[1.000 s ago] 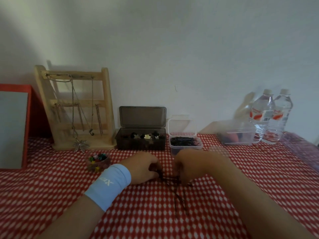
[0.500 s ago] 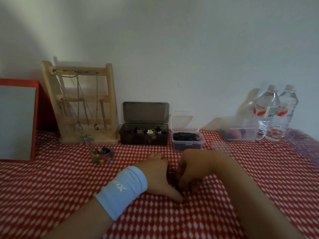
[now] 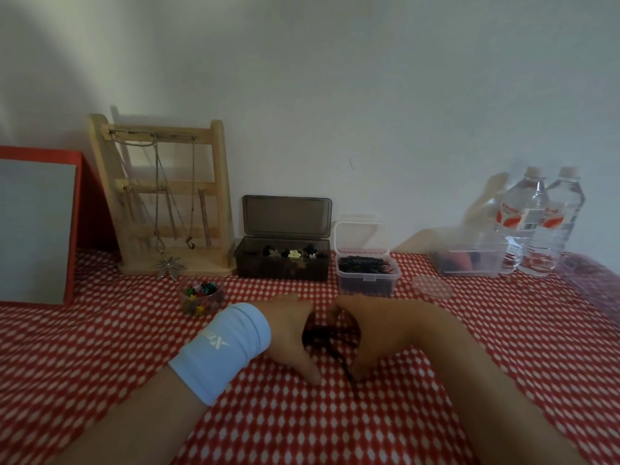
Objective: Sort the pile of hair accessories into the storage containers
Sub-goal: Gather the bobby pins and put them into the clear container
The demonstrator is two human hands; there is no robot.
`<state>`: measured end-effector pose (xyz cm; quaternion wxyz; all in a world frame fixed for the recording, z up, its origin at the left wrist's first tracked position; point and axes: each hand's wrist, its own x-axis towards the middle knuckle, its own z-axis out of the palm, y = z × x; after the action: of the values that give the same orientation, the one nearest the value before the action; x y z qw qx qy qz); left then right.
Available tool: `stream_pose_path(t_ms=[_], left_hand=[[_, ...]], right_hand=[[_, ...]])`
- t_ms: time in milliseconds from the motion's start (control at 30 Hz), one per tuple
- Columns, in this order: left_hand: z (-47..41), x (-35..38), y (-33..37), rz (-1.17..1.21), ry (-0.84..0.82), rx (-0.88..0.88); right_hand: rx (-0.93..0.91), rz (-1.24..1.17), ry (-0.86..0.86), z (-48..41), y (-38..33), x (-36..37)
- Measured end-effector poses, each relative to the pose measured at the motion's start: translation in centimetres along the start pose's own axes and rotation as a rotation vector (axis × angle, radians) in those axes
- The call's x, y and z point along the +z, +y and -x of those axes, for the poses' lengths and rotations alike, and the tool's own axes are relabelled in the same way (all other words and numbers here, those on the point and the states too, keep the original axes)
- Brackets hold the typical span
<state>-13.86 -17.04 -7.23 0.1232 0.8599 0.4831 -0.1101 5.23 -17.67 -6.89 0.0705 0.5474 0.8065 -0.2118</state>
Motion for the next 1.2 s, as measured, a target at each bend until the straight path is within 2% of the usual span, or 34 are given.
stream_pose_path(t_ms=[100,200,333,400,533,700,833,933,1067,1200], left_hand=[[-0.2,-0.1,-0.4,0.098,0.024,0.042],[-0.3,-0.4,-1.2,0.161,0.041,0.007],[0.3,-1.2,-0.9,0.227,0.007,-0.032],[0.8,-1.1,0.2,0.193,-0.029,-0.038],[0.5,0.0,1.1,0.011,0.028,-0.043],[-0.3,-0.2,-0.9,0.144,0.028,0.042],[-0.3,-0.5,-1.4,0.208,0.077,0.041],[0.4,-1.4,-2.0,0.148,0.059,-0.015],[1.3,-1.9,-3.1,0.029,-0.138,-0.201],[0.7,-1.1,-3.0,0.109,-0.075,-0.129]], right_hand=[[-0.086,-0.043,0.060,-0.5,-0.5,0.5],[-0.139,-0.055,0.153,-1.0,-1.0,1.1],[-0.113,-0.013,0.306,-1.6,-0.7,1.2],[-0.056,-0.001,0.281,-1.4,-0.2,0.9],[-0.016,-0.004,0.151,-0.9,0.4,0.4],[-0.063,-0.063,0.193,-1.2,0.4,0.7],[-0.115,-0.090,0.252,-1.6,0.0,1.0],[-0.131,-0.056,0.281,-1.5,0.1,1.0],[-0.085,-0.039,0.186,-1.3,0.6,1.0],[-0.080,-0.016,0.176,-1.3,0.4,0.9]])
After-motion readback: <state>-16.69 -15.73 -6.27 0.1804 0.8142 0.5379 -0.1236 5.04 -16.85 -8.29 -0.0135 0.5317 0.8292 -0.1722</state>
